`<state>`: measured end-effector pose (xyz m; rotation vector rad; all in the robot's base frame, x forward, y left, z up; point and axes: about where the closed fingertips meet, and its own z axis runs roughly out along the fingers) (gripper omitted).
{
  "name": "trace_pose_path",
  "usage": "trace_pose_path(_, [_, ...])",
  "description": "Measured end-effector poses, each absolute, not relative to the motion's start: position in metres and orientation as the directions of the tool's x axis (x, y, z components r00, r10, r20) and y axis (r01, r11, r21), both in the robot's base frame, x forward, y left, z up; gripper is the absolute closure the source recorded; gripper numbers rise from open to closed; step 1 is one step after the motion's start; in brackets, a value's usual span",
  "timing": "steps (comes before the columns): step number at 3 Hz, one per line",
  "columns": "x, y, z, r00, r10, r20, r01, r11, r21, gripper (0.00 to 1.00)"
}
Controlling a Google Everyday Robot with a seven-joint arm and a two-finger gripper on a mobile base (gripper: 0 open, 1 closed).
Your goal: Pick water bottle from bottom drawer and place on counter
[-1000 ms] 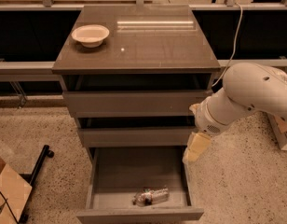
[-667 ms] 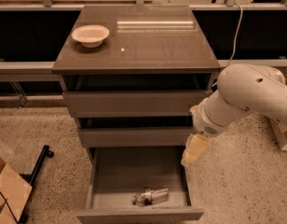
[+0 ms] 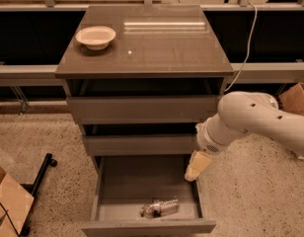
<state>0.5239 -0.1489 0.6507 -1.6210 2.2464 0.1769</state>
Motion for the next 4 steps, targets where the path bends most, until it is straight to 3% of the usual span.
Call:
trace_pose_path(1, [0.551,-0.152,0.615,-0.3,-0.874,-0.382,-0.928,0.36,-0.097,0.0])
trace_pose_path(4, [0.545,-0.138,0.563,-0.306,-0.838,-0.453,-0.937,0.349,-0.014,0.0])
